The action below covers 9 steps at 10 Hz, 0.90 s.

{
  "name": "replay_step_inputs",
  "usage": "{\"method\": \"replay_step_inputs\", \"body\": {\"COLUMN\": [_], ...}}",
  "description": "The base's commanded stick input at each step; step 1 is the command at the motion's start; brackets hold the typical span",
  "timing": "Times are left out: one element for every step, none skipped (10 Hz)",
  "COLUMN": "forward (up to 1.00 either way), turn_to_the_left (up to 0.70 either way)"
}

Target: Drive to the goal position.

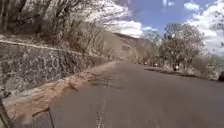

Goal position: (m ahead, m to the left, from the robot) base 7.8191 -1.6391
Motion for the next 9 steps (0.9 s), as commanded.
{"method": "replay_step_inputs", "body": {"forward": [0.7, 0.7, 0.7, 0.7, 0.7, 0.7, 0.7, 0.7, 0.7], "turn_to_the_left": [0.0, 0.0, -0.16, -0.09, -0.02, 0.0, 0.0, 0.0, 0.0]}}
